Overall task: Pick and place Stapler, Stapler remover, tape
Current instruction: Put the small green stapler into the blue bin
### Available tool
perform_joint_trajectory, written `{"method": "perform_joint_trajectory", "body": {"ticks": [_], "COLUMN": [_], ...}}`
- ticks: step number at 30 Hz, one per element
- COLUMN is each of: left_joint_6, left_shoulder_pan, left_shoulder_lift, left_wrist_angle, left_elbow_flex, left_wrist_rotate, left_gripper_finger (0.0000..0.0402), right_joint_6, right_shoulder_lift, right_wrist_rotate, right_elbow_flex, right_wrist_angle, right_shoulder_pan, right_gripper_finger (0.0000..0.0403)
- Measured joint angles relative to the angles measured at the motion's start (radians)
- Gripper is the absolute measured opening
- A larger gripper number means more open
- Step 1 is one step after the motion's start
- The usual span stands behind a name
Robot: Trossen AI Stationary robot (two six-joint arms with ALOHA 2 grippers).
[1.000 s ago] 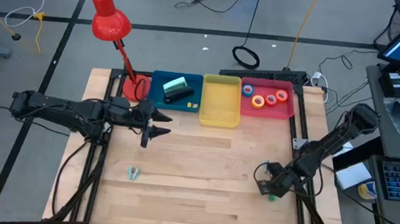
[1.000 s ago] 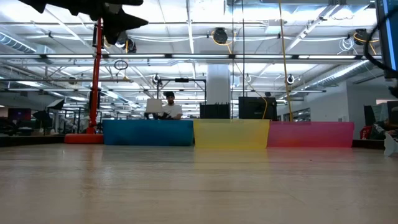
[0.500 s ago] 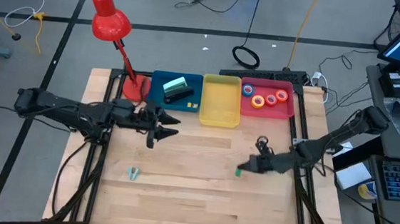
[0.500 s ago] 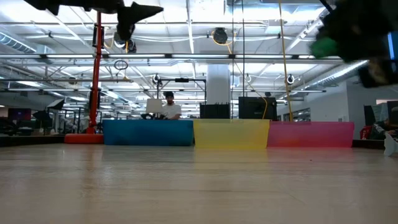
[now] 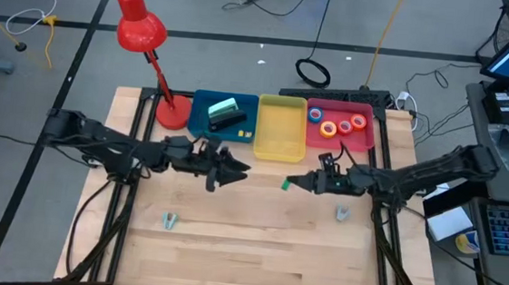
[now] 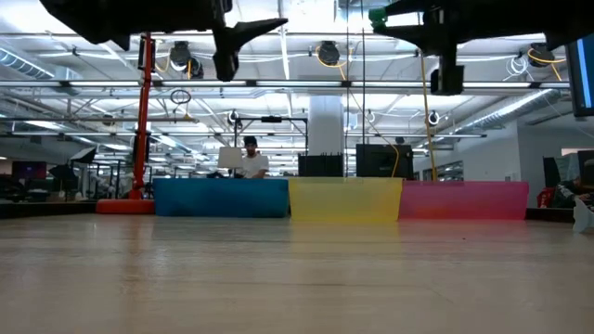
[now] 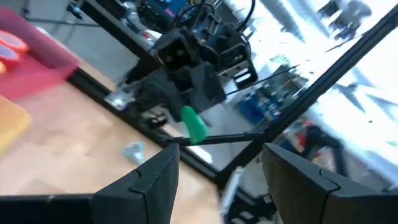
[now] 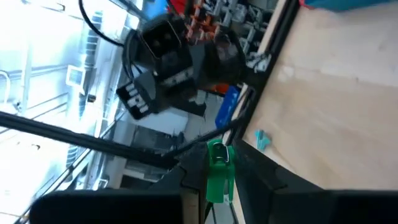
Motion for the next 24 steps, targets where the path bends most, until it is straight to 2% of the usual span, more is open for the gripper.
{"method": "perform_joint_trajectory", "body": {"ticks": [6, 9, 15, 24], "left_joint_6": [-0.098, -0.100, -0.096, -0.082], "left_shoulder_pan": [0.003, 0.006, 0.039, 0.063], "left_shoulder_lift": [0.102, 0.159, 0.259, 0.349], "left_wrist_angle": [-0.020, -0.055, -0.247, -0.300], "left_elbow_flex": [0.083, 0.157, 0.320, 0.451], "left_wrist_rotate": [0.033, 0.076, 0.150, 0.227], "left_gripper_finger": [0.0227, 0.0227, 0.0227, 0.0227], "right_joint_6": [-0.040, -0.052, -0.071, -0.088], "right_shoulder_lift": [0.047, 0.048, 0.048, 0.048], "right_wrist_rotate": [-0.044, -0.051, -0.052, -0.058], "right_elbow_flex": [0.000, 0.000, 0.000, 0.000], "right_wrist_angle": [0.113, 0.116, 0.124, 0.115], "right_shoulder_pan": [-0.039, -0.046, -0.043, -0.040], "right_gripper_finger": [0.0051, 0.0051, 0.0051, 0.0051]}}
